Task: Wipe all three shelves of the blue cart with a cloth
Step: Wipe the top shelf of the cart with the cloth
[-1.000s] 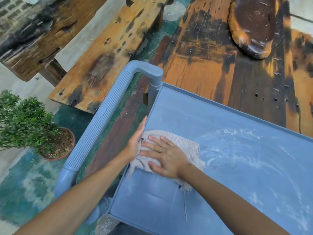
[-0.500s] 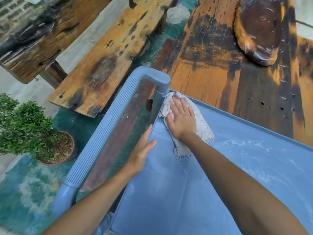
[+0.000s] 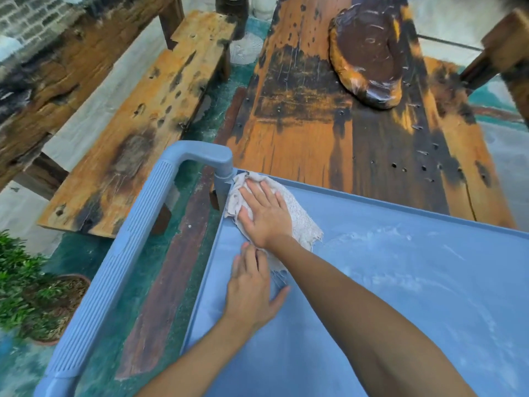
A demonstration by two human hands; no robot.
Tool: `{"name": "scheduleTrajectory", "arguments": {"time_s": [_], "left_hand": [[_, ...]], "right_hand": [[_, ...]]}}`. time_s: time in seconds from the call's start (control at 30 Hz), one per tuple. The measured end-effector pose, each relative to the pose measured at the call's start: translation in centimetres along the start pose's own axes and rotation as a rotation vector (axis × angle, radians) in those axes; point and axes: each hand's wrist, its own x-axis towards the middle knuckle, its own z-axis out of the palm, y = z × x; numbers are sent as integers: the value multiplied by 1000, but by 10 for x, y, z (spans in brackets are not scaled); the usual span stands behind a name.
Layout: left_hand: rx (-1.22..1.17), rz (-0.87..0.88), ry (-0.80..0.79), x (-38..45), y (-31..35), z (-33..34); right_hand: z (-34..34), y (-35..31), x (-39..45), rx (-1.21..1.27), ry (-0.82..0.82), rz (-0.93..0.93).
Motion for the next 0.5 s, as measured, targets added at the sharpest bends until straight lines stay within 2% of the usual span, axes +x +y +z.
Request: {"name": "scheduleTrajectory", "arguments": {"time_s": [0.17,0.33,0.5], "left_hand": [[-18,-32,7,3,1,1],[47,-161,-115,21,9,0],[238,-259,-223,45,37,-4]], "right_hand": [[-4,16,-11,27,37,57],[-14,52,-33,27,66,145],[-25,93,-61,39,110,249]]}}
